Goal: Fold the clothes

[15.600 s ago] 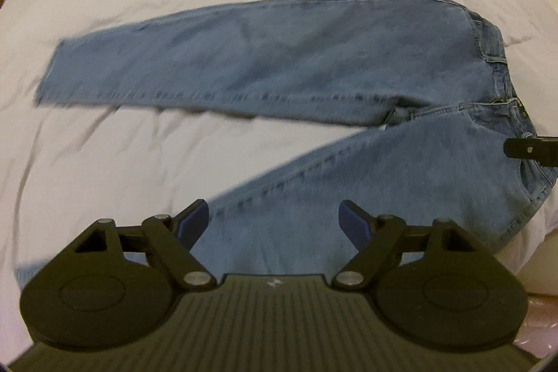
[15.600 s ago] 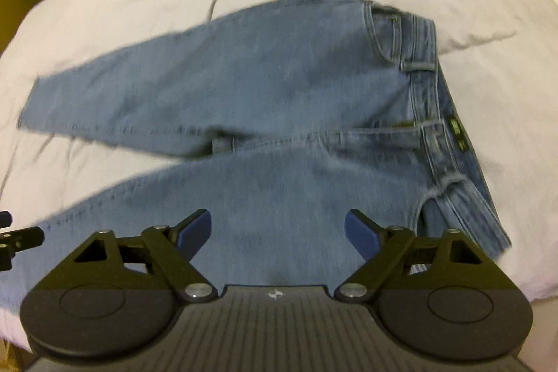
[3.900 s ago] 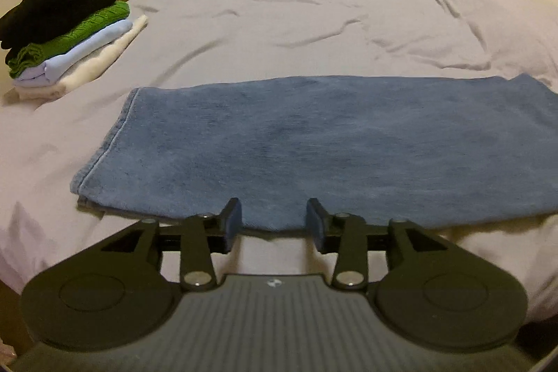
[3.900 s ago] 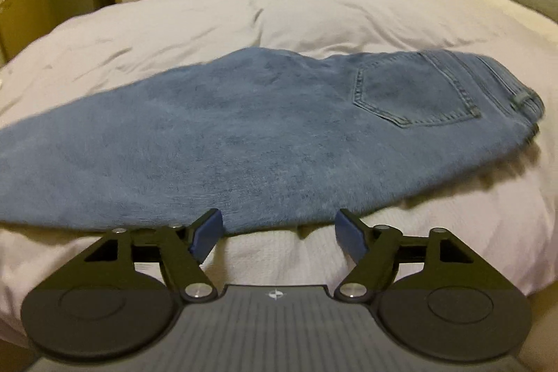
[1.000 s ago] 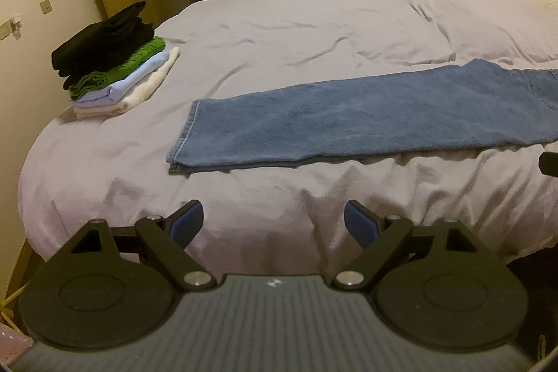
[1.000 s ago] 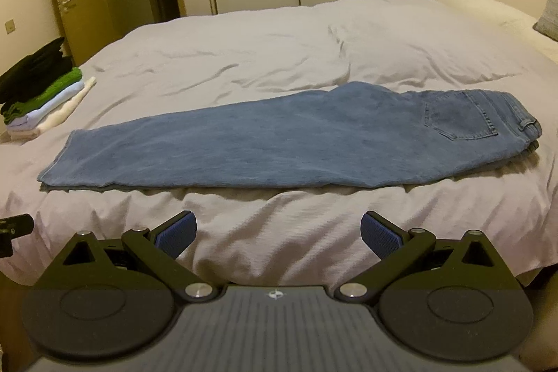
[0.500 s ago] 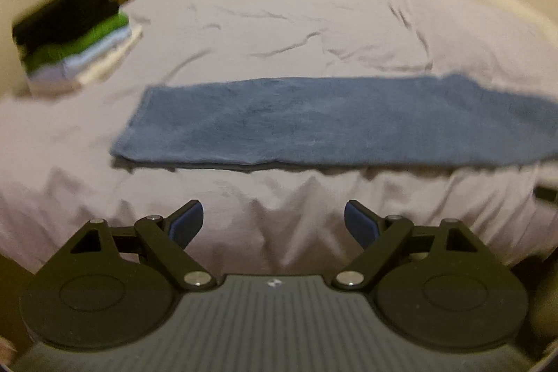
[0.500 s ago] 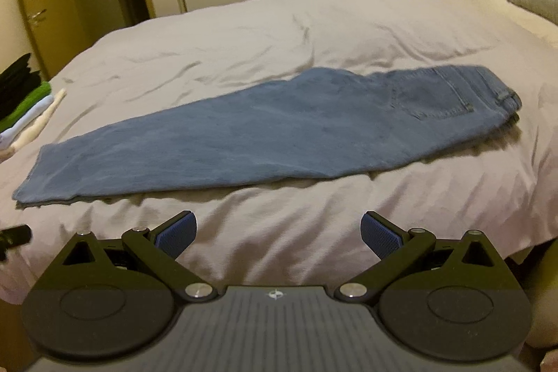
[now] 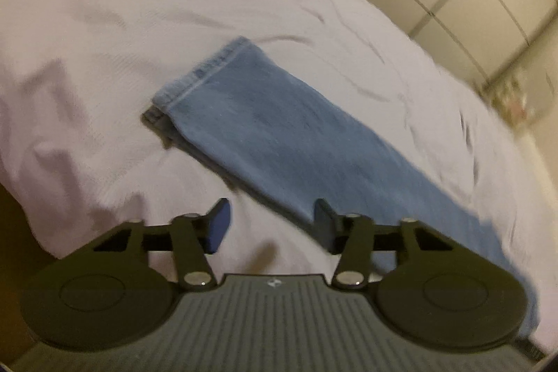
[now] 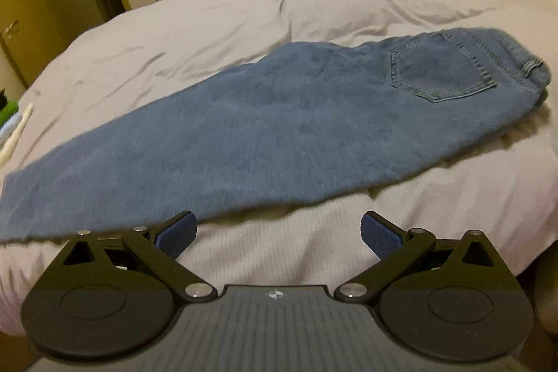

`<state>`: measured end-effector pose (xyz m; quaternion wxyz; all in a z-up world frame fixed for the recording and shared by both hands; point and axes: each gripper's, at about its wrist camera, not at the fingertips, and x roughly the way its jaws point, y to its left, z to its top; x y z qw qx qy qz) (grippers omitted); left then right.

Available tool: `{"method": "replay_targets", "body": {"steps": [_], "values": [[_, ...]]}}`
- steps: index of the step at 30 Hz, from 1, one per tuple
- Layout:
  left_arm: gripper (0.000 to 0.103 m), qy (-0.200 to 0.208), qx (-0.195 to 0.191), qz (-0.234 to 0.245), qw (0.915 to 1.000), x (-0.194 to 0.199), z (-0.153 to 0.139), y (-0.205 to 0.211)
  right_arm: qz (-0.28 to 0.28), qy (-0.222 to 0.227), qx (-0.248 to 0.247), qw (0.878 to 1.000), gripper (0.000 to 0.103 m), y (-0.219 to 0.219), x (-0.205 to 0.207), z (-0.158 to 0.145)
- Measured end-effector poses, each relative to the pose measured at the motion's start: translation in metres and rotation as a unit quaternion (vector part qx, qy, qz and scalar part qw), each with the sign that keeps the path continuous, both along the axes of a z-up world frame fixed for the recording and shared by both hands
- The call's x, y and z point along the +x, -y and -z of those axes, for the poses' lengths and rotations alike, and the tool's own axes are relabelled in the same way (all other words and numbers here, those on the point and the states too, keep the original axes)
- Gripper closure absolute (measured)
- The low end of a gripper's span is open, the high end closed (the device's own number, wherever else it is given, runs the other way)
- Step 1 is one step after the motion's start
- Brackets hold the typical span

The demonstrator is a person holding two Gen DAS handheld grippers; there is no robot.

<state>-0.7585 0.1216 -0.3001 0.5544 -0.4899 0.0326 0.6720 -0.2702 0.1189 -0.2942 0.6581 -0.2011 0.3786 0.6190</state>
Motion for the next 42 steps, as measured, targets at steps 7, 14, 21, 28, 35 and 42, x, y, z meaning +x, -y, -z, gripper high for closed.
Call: {"method": "replay_targets", "body": {"steps": [7, 14, 21, 28, 35, 42], "values": [[0.076, 0.088, 0.02, -0.088, 0.992, -0.045, 0.039, -0.011, 0.019, -0.016, -0.019, 0.999, 0.0, -0.02, 0.004, 0.018], [0.074, 0.119, 0.046, -0.113, 0.9853, -0.053, 0.053, -0.015, 0.03, -0.014, -0.03, 0.999, 0.0, -0.032, 0.008, 0.027], [0.097, 0.007, 0.078, -0.038, 0.9962, -0.023, 0.015, -0.032, 0.063, -0.007, -0.024, 0.998, 0.0, -0.027, 0.035, 0.025], [0.097, -0.128, 0.207, 0.201, 0.9488, 0.105, -0.084, -0.055, 0.104, -0.003, -0.001, 0.995, 0.0, -0.014, 0.069, 0.018], [0.088, -0.114, 0.126, 0.416, 0.8934, 0.273, -0.041, -0.086, 0.14, -0.03, 0.018, 0.99, 0.0, 0.002, 0.104, 0.02], [0.078, -0.144, 0.031, 0.46, 0.8754, 0.305, -0.042, -0.084, 0.152, -0.089, 0.031, 0.984, 0.001, 0.008, 0.149, 0.016]]}}
